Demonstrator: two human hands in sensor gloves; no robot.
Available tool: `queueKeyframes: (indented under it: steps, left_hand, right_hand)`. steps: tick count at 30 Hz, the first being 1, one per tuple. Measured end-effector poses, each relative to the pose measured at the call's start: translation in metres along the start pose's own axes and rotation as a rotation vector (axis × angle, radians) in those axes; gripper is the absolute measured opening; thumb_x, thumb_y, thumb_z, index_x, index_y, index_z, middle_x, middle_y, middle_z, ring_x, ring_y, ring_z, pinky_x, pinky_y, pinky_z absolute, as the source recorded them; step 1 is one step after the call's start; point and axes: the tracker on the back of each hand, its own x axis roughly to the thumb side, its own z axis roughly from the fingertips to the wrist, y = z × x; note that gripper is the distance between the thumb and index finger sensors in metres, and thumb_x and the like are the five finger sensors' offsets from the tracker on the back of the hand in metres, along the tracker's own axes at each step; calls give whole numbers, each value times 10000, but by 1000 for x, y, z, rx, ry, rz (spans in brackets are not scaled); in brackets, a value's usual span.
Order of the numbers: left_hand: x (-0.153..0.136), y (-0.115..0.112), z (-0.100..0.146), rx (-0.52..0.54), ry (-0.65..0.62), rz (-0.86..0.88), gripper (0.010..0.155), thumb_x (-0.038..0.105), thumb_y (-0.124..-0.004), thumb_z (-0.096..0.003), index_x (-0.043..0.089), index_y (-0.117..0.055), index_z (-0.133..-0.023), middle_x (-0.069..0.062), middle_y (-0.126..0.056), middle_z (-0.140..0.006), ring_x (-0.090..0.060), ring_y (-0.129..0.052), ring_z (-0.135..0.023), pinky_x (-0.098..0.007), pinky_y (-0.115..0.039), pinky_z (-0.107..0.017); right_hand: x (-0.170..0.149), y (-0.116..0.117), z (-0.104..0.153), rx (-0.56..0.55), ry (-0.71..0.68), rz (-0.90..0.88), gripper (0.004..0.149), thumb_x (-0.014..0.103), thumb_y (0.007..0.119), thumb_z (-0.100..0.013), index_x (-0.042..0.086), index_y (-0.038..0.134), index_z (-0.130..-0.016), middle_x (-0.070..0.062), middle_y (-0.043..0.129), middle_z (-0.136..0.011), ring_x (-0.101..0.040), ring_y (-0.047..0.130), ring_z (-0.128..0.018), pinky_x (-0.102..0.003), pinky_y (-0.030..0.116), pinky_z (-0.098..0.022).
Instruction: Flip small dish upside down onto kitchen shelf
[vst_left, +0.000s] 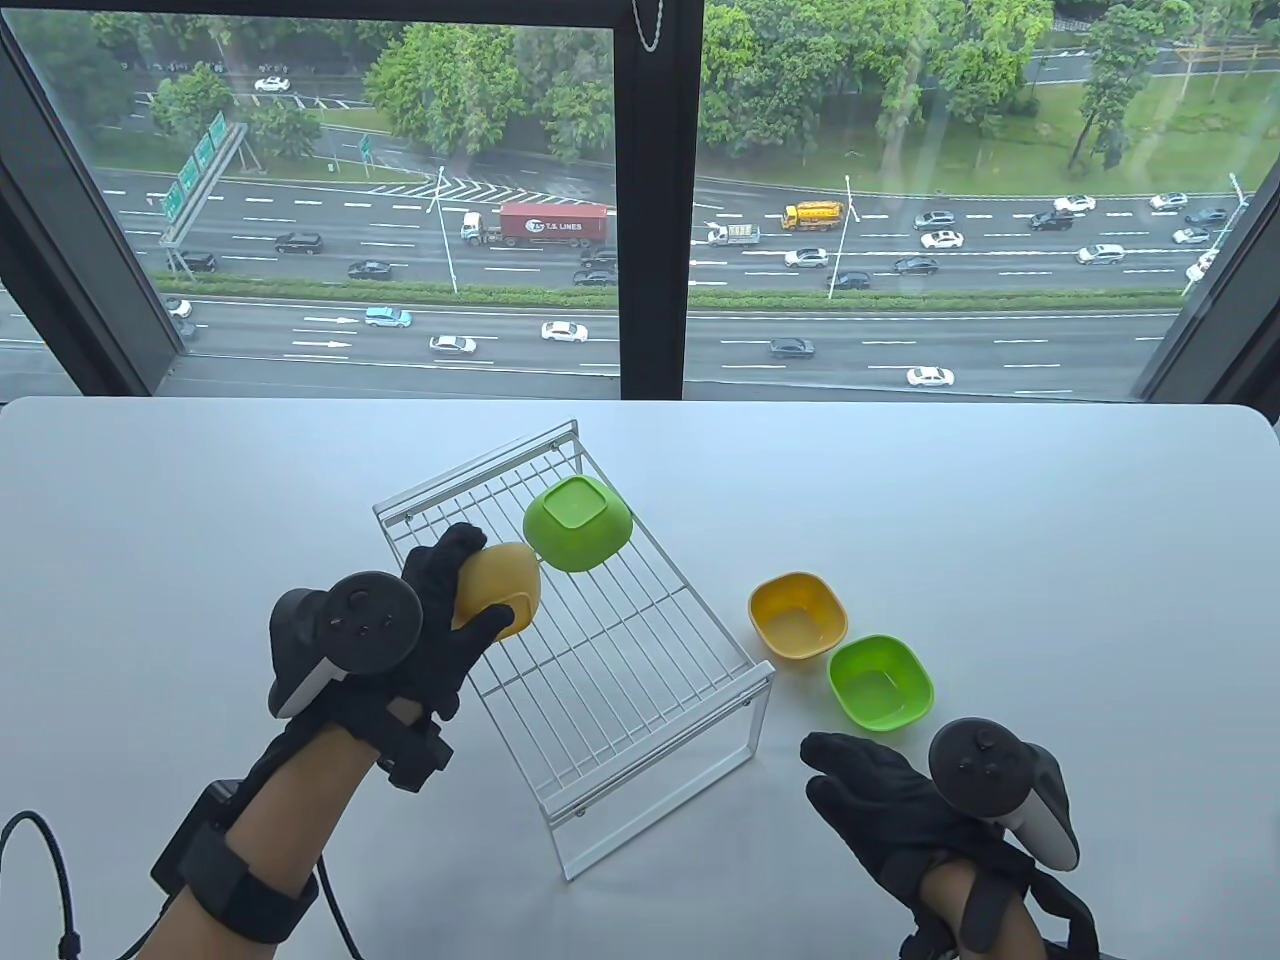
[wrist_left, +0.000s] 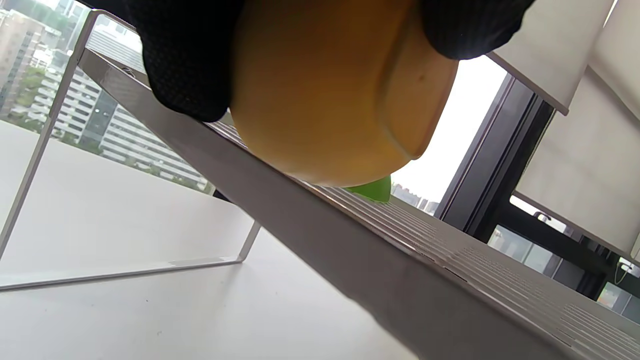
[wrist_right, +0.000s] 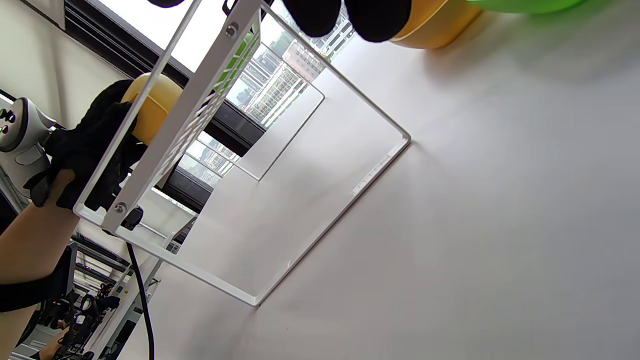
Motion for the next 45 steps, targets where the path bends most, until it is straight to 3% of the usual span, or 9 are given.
queueKeyframes:
  steps: [7, 11, 15, 20, 31, 34, 37, 40, 45]
  left_hand:
    - [-5, 0, -6, -1, 124, 19, 808, 579, -698, -464, 120, -447, -1078, -94, -795, -949, -373, -992, -679, -413, -903, -501]
    - [-8, 4, -10, 3, 197, -30, 814, 609, -698, -464, 196, -420, -1108, -91, -835, -954, -363, -943, -710, -419, -887, -501]
    - [-11, 7, -18, -7, 255, -49, 777, 641, -700, -458, 236, -527, -1099, -79, -931, -881, -337, -967, -676, -418, -906, -466]
    - [-18, 7, -30, -67, 350, -44, 791, 659, -676, -460, 198, -585, -1096, -109, -858, -966, -355, -862, -784, -456, -841, -544]
    - [-26, -2, -48, -161, 499, -198, 698, 614, -693, -471, 216, -753, -1042, -217, -893, -970, -273, -804, -834, -443, -812, -572]
    - [-24, -6, -46, -99, 479, -212, 692, 616, -665, -471, 205, -804, -1010, -278, -947, -914, -256, -847, -791, -423, -842, -530]
    - [-17, 6, -36, -22, 416, -251, 683, 609, -644, -470, 229, -721, -1033, -123, -827, -1010, -294, -870, -758, -415, -856, -506]
    - [-11, 32, -14, 91, 288, -229, 686, 608, -628, -474, 240, -689, -1050, -105, -786, -1034, -352, -854, -775, -464, -835, -529]
    - [-18, 55, 36, 24, 159, -192, 682, 603, -627, -478, 247, -702, -1055, -104, -770, -1061, -386, -814, -856, -538, -788, -606]
  right_hand:
    - [1, 0, 0, -3, 2, 7, 761, 633, 598, -526, 131, 497, -1088, -220, 446, -1143, -504, 332, -1014, -691, 298, -699]
    - [1, 0, 0, 1, 2, 8, 760, 634, 597, -526, 132, 497, -1088, -224, 443, -1143, -503, 329, -1015, -692, 298, -699]
    - [1, -1, 0, -8, 7, 14, 752, 630, 602, -525, 139, 515, -1087, -228, 447, -1141, -508, 330, -1012, -692, 300, -699]
    - [1, -1, 1, -11, 6, 11, 754, 630, 602, -525, 134, 512, -1087, -228, 444, -1142, -508, 329, -1012, -689, 299, -701]
    - [2, -2, 1, -22, 0, 20, 755, 631, 601, -525, 132, 515, -1084, -229, 445, -1141, -506, 328, -1012, -690, 303, -700]
    - [2, -3, 2, -31, 3, 22, 755, 628, 604, -524, 129, 517, -1083, -230, 450, -1139, -510, 333, -1010, -689, 309, -700]
    - [2, -3, 3, -47, 6, 22, 755, 629, 604, -523, 128, 519, -1082, -231, 458, -1137, -508, 342, -1009, -689, 316, -700]
    - [2, -3, 3, -52, 12, 29, 755, 627, 607, -522, 125, 523, -1080, -232, 470, -1133, -511, 355, -1006, -687, 323, -700]
    - [2, -5, 5, -78, 22, 50, 754, 629, 605, -523, 124, 529, -1077, -229, 488, -1128, -510, 375, -1003, -683, 337, -701]
